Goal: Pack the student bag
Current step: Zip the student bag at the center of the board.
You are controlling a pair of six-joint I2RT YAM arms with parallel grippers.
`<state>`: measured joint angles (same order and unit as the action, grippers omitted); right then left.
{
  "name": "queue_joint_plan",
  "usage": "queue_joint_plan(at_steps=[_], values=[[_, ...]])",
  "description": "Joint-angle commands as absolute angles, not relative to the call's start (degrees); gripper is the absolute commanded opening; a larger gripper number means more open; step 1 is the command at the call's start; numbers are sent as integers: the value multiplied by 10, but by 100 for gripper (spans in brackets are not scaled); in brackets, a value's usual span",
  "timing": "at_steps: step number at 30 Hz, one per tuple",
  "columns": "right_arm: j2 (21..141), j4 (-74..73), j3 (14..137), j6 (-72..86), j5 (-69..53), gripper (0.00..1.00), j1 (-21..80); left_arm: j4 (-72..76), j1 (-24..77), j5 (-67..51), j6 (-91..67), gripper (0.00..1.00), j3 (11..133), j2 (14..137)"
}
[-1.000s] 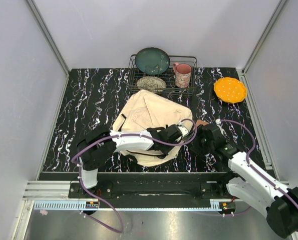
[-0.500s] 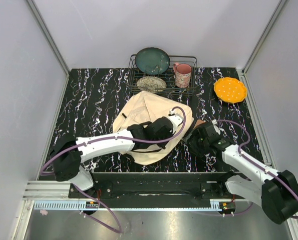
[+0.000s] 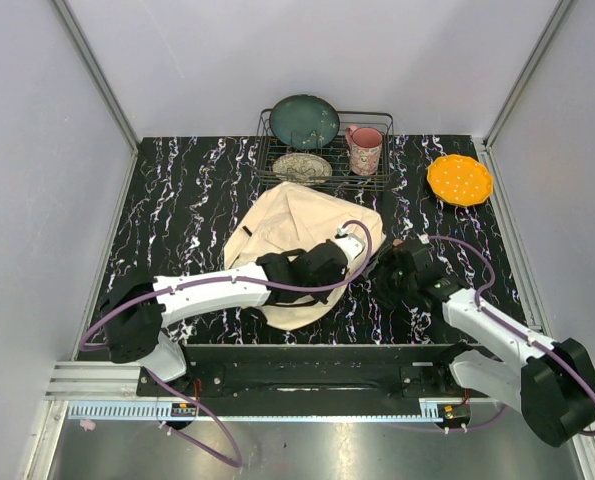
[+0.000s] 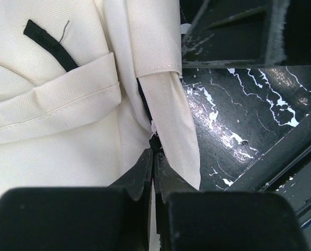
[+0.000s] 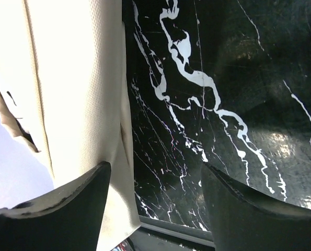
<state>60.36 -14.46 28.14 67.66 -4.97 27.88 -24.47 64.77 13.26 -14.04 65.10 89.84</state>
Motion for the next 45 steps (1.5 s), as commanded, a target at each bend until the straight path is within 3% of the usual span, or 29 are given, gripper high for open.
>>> queue_joint_plan(at_steps=[1,7,19,30,40,43,44,45], values=[[516,-125,268,713,-66,76,278,-255,653,170,-153,0,664,892],[394,-158,233,745,-26,77,278,-273,658,197,-157,0,679,885],[615,-40,302,702,-90,78,279,-289,683,207,-151,0,702,877],[580,-28,301,694,-66,80,279,-309,700,221,-151,0,721,882],[676,-6,316,704,-100,78,299,-322,708,229,-149,0,738,879],[683,11,324,697,-93,72,300,-323,711,228,-148,0,736,879],[686,11,330,694,-93,61,301,-323,712,228,-147,0,735,878],[690,11,334,690,-94,57,300,-321,712,228,-147,0,734,879]])
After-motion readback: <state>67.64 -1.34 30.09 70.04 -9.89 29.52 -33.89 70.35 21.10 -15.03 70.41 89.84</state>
